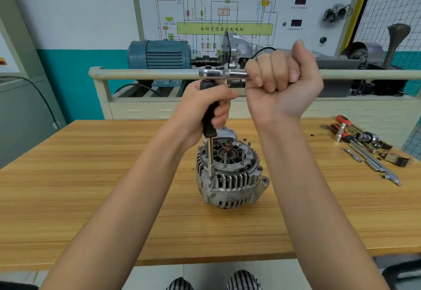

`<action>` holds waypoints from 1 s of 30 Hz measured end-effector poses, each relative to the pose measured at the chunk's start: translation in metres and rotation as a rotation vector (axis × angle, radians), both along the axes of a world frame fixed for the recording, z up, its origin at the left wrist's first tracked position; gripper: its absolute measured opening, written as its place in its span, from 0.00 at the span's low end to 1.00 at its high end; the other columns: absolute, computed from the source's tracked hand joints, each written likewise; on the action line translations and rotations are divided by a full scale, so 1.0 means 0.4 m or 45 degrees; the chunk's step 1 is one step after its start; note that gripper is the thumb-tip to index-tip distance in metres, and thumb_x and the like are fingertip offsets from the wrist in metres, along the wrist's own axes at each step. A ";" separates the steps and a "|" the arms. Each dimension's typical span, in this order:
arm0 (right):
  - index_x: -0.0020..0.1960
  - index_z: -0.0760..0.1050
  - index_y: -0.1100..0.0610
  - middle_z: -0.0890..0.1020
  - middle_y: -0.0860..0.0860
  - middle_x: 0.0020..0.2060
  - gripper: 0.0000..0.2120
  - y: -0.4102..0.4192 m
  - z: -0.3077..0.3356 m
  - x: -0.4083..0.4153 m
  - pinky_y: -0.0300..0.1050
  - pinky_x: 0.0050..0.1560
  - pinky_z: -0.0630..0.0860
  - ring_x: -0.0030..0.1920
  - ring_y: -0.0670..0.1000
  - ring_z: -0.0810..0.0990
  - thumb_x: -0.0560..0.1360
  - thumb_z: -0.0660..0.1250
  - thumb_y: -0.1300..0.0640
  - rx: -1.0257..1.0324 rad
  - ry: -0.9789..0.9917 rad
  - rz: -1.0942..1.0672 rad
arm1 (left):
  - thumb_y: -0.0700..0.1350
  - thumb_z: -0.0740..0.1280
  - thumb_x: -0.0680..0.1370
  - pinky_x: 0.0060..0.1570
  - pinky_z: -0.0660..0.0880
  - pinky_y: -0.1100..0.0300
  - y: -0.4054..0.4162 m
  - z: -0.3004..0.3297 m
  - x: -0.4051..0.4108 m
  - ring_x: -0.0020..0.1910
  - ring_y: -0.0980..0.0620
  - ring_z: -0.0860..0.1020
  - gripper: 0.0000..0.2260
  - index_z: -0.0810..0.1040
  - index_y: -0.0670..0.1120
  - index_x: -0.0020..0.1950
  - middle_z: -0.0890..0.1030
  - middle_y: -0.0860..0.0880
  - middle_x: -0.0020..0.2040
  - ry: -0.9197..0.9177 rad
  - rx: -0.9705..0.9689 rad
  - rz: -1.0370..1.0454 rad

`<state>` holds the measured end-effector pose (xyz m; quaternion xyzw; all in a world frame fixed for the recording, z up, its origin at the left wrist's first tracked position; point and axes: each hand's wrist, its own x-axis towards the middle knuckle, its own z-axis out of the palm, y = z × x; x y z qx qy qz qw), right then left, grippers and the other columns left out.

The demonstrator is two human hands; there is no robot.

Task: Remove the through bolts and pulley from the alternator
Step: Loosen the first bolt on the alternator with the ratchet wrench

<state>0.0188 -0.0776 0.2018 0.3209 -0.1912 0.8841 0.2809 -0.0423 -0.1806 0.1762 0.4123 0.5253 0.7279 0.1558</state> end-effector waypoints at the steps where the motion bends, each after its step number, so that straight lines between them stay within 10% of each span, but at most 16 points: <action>1: 0.19 0.61 0.56 0.59 0.48 0.14 0.23 0.014 0.001 -0.010 0.38 0.22 0.58 0.18 0.46 0.53 0.72 0.56 0.60 -0.070 -0.043 0.144 | 0.39 0.65 0.71 0.21 0.60 0.65 -0.004 0.003 -0.004 0.18 0.54 0.61 0.15 0.68 0.47 0.26 0.64 0.51 0.21 -0.001 -0.039 -0.112; 6: 0.19 0.60 0.56 0.59 0.49 0.14 0.23 0.041 -0.001 -0.032 0.37 0.21 0.58 0.17 0.47 0.55 0.72 0.56 0.60 -0.239 -0.097 0.313 | 0.41 0.63 0.72 0.17 0.53 0.69 0.009 0.009 -0.008 0.15 0.58 0.56 0.18 0.62 0.47 0.23 0.60 0.53 0.17 -0.096 -0.149 -0.268; 17: 0.25 0.55 0.54 0.63 0.47 0.17 0.20 -0.080 -0.026 0.029 0.40 0.26 0.54 0.19 0.44 0.58 0.73 0.53 0.68 0.164 0.309 -0.584 | 0.32 0.62 0.73 0.22 0.54 0.68 0.047 -0.010 0.032 0.19 0.54 0.55 0.19 0.60 0.48 0.27 0.59 0.52 0.21 -0.075 0.012 0.561; 26: 0.19 0.60 0.56 0.60 0.49 0.14 0.23 0.024 0.007 -0.021 0.37 0.23 0.57 0.19 0.46 0.53 0.73 0.56 0.59 -0.119 -0.075 0.302 | 0.39 0.68 0.68 0.20 0.59 0.67 -0.012 0.003 -0.011 0.17 0.55 0.60 0.14 0.68 0.47 0.25 0.64 0.51 0.20 -0.017 -0.050 -0.225; 30: 0.19 0.60 0.56 0.59 0.48 0.14 0.23 0.031 0.005 -0.031 0.39 0.20 0.58 0.16 0.47 0.57 0.72 0.56 0.60 -0.227 -0.087 0.302 | 0.40 0.64 0.72 0.18 0.54 0.70 0.009 0.002 0.000 0.15 0.58 0.56 0.18 0.65 0.47 0.23 0.61 0.52 0.17 -0.100 -0.059 -0.179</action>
